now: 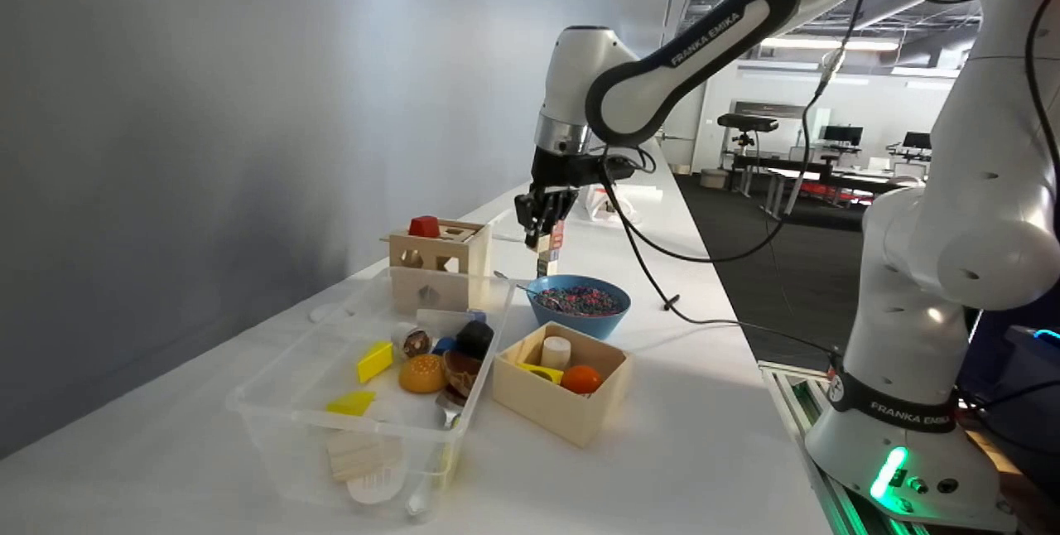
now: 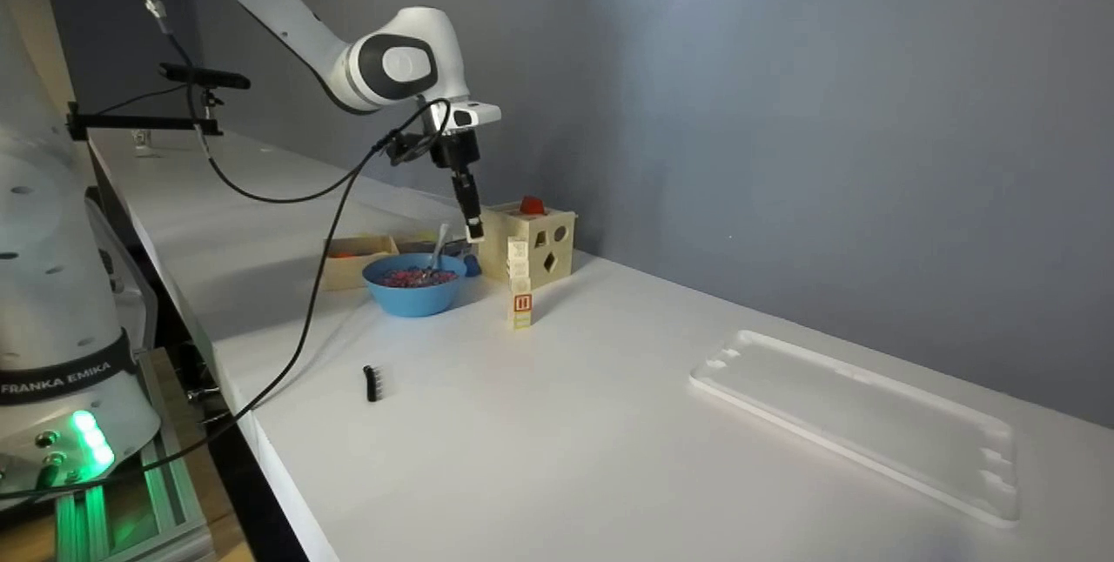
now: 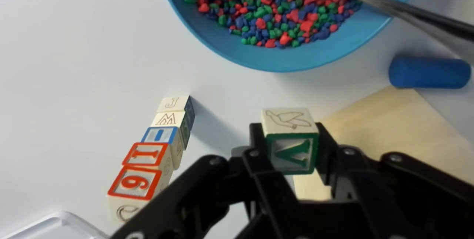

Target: Place the small wooden square block on top of the stacked blocks.

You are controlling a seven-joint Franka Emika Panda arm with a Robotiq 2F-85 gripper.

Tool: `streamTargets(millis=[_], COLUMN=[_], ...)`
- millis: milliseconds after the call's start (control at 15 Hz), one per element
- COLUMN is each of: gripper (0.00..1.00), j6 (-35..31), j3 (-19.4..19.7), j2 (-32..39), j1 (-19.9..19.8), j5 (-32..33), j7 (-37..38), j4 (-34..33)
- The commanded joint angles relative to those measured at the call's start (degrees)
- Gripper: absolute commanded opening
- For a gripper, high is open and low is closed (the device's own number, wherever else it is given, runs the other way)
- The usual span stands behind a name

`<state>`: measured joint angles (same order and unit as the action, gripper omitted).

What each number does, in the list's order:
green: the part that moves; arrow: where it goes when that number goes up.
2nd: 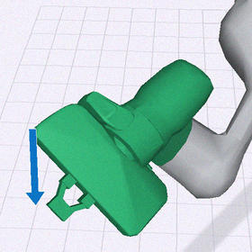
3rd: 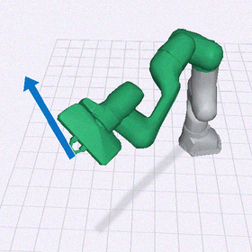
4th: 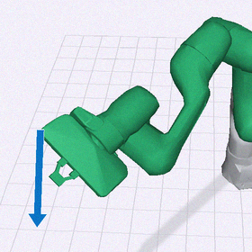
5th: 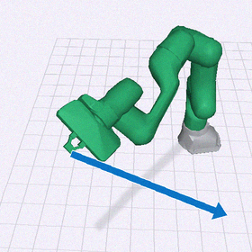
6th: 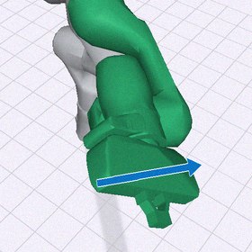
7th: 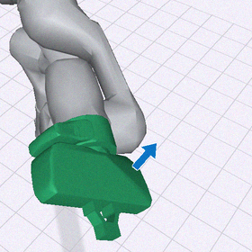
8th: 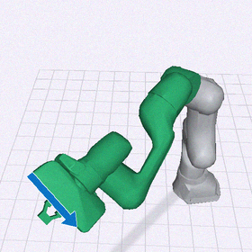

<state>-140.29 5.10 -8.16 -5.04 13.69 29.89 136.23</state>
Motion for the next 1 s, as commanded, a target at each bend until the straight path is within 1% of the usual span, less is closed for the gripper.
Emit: streamTargets(millis=[0,67,133,200,267,467,533,800,933], gripper=[0.09,0.09,0.09,0.09,0.34,0.34,0.09,0.09,0.09], j6=[7.51,9.83,10.63,11.50,9.00,10.55,10.55,11.84,11.46], j3=[-1.67,-1.91,-1.82,-0.96,-2.14,-1.74,-1.75,2.45,4.75], j2=[-8.73,-10.27,-11.41,-12.06,-9.50,-11.82,-11.80,-12.35,-11.57], j1=[-2.63,-3.48,-4.39,-5.14,-4.54,-6.11,-6.13,-7.90,-8.74], j5=[2.29,2.57,2.87,1.18,0.62,0.61,0.62,-2.59,-5.18], j7=[1.02,0.50,-0.35,-1.47,-0.65,-1.57,-1.56,-6.57,-9.02], j4=[0.23,-0.60,-1.16,-1.93,-1.46,-1.90,-1.88,-3.21,-3.67])
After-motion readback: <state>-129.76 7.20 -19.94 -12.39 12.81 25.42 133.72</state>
